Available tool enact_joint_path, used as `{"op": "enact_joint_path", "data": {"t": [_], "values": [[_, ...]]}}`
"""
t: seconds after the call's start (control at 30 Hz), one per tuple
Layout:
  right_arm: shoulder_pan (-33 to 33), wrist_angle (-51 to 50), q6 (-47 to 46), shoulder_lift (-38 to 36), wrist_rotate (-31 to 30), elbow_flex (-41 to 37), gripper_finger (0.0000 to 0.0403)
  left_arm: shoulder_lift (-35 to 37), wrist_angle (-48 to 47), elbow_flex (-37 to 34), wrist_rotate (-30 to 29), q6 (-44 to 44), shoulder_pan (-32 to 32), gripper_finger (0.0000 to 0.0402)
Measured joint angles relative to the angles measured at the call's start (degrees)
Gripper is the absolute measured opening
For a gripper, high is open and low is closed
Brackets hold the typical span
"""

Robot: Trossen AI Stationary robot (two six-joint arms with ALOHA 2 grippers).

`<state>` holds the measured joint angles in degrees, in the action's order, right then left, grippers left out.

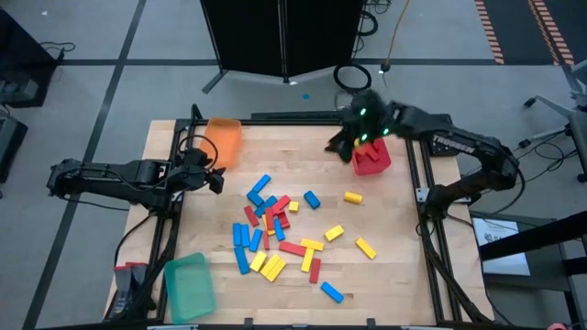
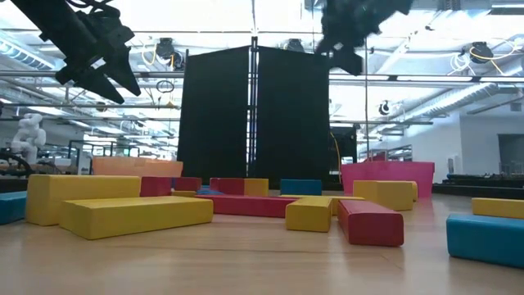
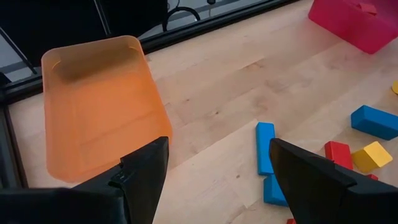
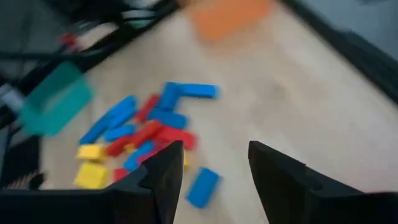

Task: Sort blocks
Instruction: Put the red block into the red transparent bin

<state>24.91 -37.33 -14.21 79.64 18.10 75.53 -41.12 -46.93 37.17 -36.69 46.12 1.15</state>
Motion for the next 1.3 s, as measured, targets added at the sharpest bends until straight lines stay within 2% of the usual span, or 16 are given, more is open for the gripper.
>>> {"op": "enact_joint_path", "data": {"t": [0.13, 0.27, 0.47, 0.67, 1.0, 1.3], "values": [[-9.4, 5.2, -0.3, 4.2, -0.6, 0.0, 0.0179, 0.0, 0.0, 0.0, 0.0, 0.0, 0.0, 0.0285], [-17.1, 6.1, -0.1, 8.9, -3.2, 0.0, 0.0186, 0.0, -0.1, 0.0, 0.0, 0.0, 0.0, 0.0285], [-24.9, 8.2, -1.3, 15.7, -3.2, -0.1, 0.0196, 0.0, -0.1, 0.0, 0.1, -0.2, 0.0, 0.0285], [-29.5, 13.9, -3.6, 20.9, -3.5, 0.3, 0.0209, 0.0, -0.2, 0.0, 0.4, -1.5, 0.0, 0.0285], [-34.5, 11.4, -3.1, 30.8, -13.2, 10.2, 0.0227, 0.0, -0.4, 0.0, 2.2, -2.0, 0.0, 0.0285], [-35.9, 5.4, -7.8, 36.4, -15.7, 13.5, 0.0235, 0.0, -0.4, 0.0, 2.4, -4.7, 0.0, 0.0285]]}}
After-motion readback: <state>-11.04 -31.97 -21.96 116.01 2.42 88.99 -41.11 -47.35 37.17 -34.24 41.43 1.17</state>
